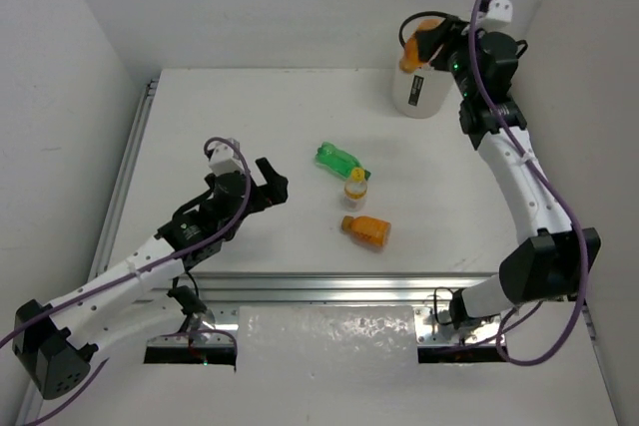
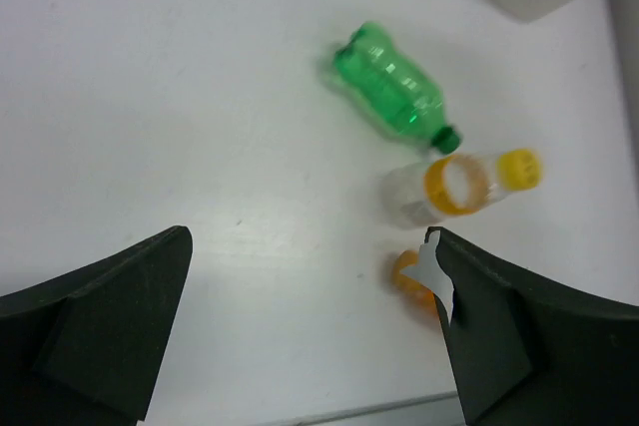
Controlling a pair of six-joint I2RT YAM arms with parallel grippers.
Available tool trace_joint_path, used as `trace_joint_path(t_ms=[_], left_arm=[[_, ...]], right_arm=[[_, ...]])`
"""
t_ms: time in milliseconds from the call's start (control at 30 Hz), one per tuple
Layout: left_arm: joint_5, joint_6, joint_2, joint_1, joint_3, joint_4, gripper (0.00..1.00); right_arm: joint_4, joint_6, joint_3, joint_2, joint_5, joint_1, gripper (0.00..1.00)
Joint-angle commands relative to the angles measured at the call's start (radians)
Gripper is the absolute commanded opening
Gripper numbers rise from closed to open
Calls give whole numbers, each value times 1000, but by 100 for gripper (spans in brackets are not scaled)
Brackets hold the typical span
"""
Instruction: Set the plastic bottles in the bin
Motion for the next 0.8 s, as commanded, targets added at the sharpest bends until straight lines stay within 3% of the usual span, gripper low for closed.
trace_joint_path(t_ms=[0, 133, 333, 367, 400, 433, 533, 567, 633, 767], left_arm=[[-10, -29, -9, -3, -17, -158, 100], [50, -29, -22, -5, -49, -185, 100], [124, -27, -95, -6, -114, -153, 100], [141, -29, -94, -8, -109, -157, 100], [154, -28, -92, -9, -103, -170, 100], [159, -31, -85, -9, -88, -218, 100], [116, -34, -86, -12, -10, -306, 100], [74, -26, -97, -12, 41, -403, 100], [20, -21, -100, -12, 104, -436, 100], [-137, 64, -98, -12, 205, -555, 100]], right_arm=[[154, -135, 57, 111, 312, -71, 0], [297, -198, 192, 262, 277, -154, 0], [184, -356, 612, 616, 214, -171, 4], [164, -364, 651, 651, 211, -171, 13], [142, -384, 730, 684, 217, -171, 78], [81, -378, 767, 726, 226, -171, 99], [1, -373, 788, 713, 188, -166, 99], [-25, -376, 738, 610, 153, -148, 99], [-101, -390, 688, 566, 131, -139, 99], [-482, -469, 561, 277, -150, -55, 99]])
